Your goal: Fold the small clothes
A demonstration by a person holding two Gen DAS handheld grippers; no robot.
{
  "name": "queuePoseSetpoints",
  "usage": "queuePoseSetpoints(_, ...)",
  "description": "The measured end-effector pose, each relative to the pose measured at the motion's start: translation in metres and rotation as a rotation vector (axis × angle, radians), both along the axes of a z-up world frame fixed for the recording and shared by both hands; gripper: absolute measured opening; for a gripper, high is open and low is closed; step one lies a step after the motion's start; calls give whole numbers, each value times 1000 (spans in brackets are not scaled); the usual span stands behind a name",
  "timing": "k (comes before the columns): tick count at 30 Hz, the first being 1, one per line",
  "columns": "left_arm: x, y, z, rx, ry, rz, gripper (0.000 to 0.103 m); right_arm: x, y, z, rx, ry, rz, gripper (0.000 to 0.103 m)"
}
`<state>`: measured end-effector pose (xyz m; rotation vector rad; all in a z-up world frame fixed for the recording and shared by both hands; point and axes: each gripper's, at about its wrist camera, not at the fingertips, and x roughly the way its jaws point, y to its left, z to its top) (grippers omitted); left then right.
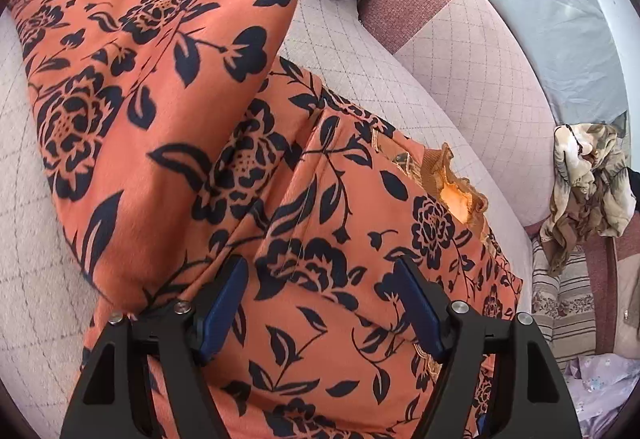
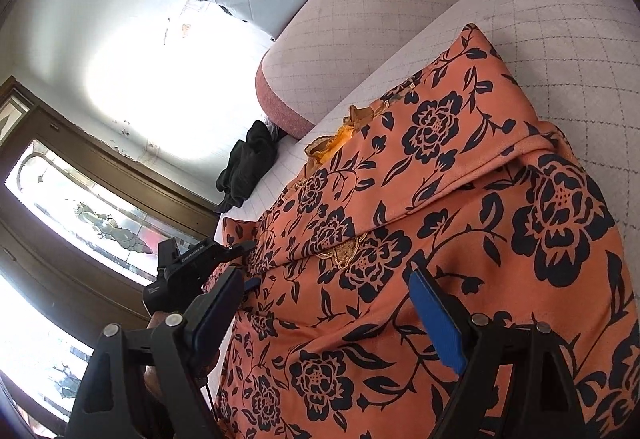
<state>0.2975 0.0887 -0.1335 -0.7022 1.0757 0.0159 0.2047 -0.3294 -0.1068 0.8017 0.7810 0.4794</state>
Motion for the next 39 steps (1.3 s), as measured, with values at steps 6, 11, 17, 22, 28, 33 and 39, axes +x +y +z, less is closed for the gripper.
queuePoseSetpoints(6, 10, 0, -4, 84, 42, -24, 23, 1, 0, -2, -4, 5, -1, 87)
queuePoseSetpoints(11, -9, -9, 28, 142, -69, -35, 13, 2, -1, -1, -15, 1, -8, 87)
queuePoseSetpoints(17, -51, -23, 46, 214, -124, -34, 13, 4, -9, -2, -20, 4, -35, 87)
queuePoseSetpoints(22, -33, -12, -6, 262, -27, -54, 17, 2, -8, -3, -53, 4, -31, 87)
queuePoseSetpoints(28, -37, -9, -4, 276, -23, -85, 18, 7, -32, 15, 8, -11, -109, 87)
queuePoseSetpoints(33, -33, -13, -6, 300, -32, -103, 18, 82, -49, 31, 92, 16, -63, 88)
queuePoseSetpoints(39, -37, -11, -4, 282, -30, -117, 18, 151, -93, -51, 168, 253, -196, 80)
